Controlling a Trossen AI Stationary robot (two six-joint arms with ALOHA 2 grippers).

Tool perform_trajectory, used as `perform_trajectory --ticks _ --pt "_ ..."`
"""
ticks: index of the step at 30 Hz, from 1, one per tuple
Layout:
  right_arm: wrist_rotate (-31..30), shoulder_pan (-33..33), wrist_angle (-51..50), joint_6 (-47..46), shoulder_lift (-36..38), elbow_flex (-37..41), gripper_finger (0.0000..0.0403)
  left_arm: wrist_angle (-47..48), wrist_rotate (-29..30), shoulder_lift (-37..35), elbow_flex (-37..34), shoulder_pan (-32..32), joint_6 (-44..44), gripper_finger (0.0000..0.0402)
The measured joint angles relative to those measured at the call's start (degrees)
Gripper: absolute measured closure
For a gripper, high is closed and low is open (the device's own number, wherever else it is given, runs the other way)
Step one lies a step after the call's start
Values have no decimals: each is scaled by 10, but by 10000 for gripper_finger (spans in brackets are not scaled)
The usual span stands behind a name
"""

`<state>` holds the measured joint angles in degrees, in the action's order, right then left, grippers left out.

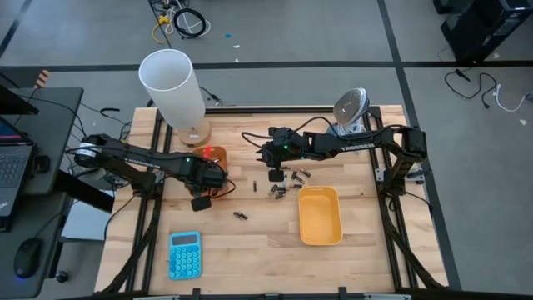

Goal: Sort batteries
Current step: Put the silver battery into the orange bin

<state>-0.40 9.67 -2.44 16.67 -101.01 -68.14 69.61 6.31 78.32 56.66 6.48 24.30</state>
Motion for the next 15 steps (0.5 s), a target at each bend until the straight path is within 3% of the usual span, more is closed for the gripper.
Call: perform_trajectory --ticks 8,15 --pt "0 0 1 0 0 0 307 -13 3 0 -19 0 24 368" --pt "0 0 2 0 0 0 305 -9 50 0 -19 0 73 349"
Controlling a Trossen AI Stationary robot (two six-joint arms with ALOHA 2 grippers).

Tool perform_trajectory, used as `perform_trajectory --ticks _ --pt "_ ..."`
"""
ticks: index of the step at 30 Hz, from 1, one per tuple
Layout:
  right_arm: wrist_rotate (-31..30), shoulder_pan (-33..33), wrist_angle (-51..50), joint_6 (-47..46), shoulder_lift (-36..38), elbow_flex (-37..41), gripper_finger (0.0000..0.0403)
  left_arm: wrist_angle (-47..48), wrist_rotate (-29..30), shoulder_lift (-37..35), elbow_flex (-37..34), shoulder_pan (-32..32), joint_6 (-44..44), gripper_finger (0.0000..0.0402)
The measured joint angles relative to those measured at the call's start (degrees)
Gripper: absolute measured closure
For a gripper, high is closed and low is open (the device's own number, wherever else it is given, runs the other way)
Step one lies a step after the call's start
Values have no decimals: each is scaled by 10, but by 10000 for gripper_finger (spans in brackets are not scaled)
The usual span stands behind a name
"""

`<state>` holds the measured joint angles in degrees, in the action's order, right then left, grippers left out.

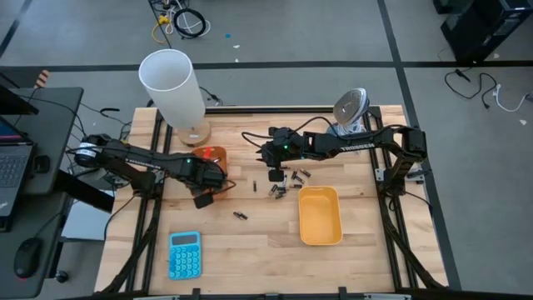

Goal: Sort batteries
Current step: Put the silver battery into the orange bin

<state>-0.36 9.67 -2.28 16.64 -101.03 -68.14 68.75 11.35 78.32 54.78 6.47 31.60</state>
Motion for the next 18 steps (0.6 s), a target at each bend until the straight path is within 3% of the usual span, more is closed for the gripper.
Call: perform_trajectory --ticks 18 --pt "0 0 -2 0 0 0 303 -1 10 0 0 0 4 338"
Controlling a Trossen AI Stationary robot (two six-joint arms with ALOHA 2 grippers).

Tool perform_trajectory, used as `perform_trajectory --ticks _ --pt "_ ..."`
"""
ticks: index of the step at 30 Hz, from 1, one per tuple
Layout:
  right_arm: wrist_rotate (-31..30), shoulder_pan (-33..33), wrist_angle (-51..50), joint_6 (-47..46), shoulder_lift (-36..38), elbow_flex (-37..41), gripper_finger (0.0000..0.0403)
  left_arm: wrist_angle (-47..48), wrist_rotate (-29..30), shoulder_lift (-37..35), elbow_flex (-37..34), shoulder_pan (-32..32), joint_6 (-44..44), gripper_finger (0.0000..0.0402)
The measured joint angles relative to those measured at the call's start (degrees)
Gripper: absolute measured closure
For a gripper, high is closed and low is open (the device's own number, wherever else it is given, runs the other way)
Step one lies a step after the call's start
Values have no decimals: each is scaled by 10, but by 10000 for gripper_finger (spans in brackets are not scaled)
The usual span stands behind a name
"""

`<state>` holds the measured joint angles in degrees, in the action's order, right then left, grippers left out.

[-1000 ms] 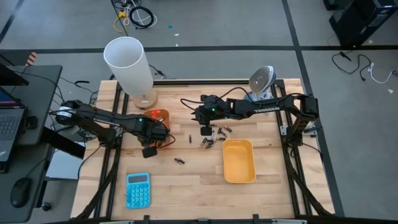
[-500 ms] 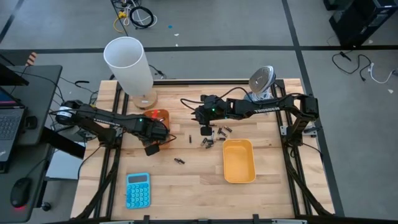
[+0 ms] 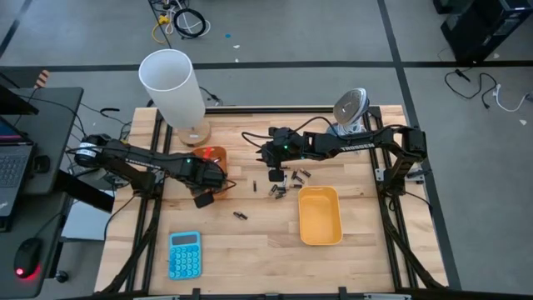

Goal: Sort batteries
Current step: Put the silver battery into the orange bin

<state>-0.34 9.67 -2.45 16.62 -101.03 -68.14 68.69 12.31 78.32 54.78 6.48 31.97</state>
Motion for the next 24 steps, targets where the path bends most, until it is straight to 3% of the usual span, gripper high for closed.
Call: perform_trajectory --ticks 14,24 --pt "0 6 -116 -33 0 0 304 -28 56 0 0 0 -7 338" --pt "0 -8 -153 15 -1 0 303 -150 70 0 0 0 -91 338"
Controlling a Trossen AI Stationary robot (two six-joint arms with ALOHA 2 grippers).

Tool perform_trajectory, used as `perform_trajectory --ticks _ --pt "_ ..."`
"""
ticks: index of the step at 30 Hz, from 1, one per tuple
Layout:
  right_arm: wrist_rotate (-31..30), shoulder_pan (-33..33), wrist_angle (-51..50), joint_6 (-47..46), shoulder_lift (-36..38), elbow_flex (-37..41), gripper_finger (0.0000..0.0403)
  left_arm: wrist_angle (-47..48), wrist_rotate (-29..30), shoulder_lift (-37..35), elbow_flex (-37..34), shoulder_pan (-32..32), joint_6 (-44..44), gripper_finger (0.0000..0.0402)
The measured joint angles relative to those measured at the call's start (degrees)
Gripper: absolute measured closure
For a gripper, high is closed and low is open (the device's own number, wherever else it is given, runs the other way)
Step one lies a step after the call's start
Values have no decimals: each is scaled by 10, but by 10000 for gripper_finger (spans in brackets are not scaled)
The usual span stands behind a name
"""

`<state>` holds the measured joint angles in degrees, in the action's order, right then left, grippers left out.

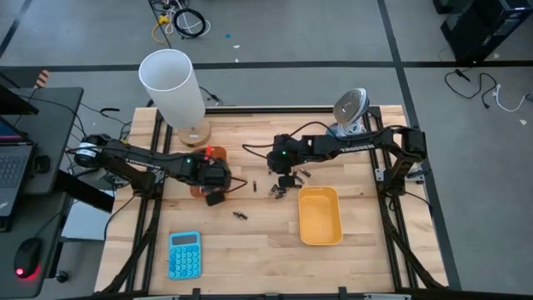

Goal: Sort batteries
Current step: Put the silver battery into the orange bin

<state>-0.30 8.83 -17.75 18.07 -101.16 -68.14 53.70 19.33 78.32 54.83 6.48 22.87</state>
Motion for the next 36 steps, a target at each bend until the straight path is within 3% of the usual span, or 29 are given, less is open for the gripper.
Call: perform_trajectory --ticks 7,12,20,36 --pt "-1 -3 19 -5 -23 0 304 -57 33 0 0 0 -57 338" --pt "-40 -10 28 20 -48 0 304 -81 61 0 0 0 -65 338" --pt "-54 -9 43 31 -99 0 304 -96 93 0 0 0 -77 338" --pt "-63 2 30 59 -104 0 304 -107 98 0 0 0 -78 338"
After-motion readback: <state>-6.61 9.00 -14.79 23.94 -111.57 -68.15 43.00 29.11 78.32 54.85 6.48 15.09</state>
